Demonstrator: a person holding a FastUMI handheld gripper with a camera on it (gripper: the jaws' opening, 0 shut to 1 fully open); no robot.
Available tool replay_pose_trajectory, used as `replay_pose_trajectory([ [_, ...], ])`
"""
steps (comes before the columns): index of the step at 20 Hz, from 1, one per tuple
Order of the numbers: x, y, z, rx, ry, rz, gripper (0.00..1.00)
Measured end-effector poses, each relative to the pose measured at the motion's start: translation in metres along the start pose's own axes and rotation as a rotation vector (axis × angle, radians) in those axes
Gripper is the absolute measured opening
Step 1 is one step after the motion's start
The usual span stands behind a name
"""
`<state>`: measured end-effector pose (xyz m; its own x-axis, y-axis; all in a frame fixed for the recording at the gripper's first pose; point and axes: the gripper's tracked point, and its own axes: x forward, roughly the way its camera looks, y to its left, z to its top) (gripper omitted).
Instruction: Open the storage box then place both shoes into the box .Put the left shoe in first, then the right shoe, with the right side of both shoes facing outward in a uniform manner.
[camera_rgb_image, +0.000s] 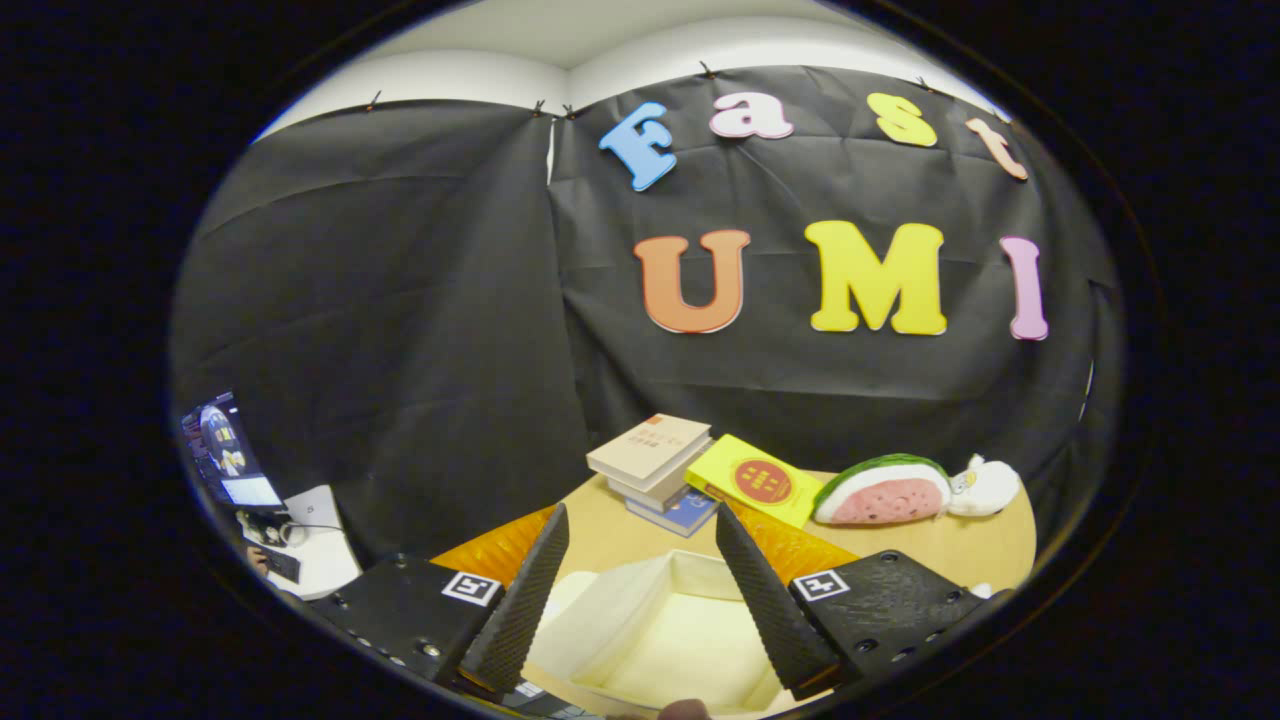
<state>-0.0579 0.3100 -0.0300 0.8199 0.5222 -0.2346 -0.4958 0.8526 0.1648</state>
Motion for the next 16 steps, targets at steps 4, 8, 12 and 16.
replay_pose_trajectory([
  [4, -0.039, -0.083, -0.009, 0.007, -0.024, -0.108, 0.90],
  [8, -0.079, -0.163, -0.038, 0.025, -0.007, -0.191, 0.90],
  [12, -0.105, -0.239, -0.089, 0.065, 0.077, -0.269, 0.90],
  [16, -0.112, -0.291, -0.156, 0.125, 0.187, -0.316, 0.91],
])
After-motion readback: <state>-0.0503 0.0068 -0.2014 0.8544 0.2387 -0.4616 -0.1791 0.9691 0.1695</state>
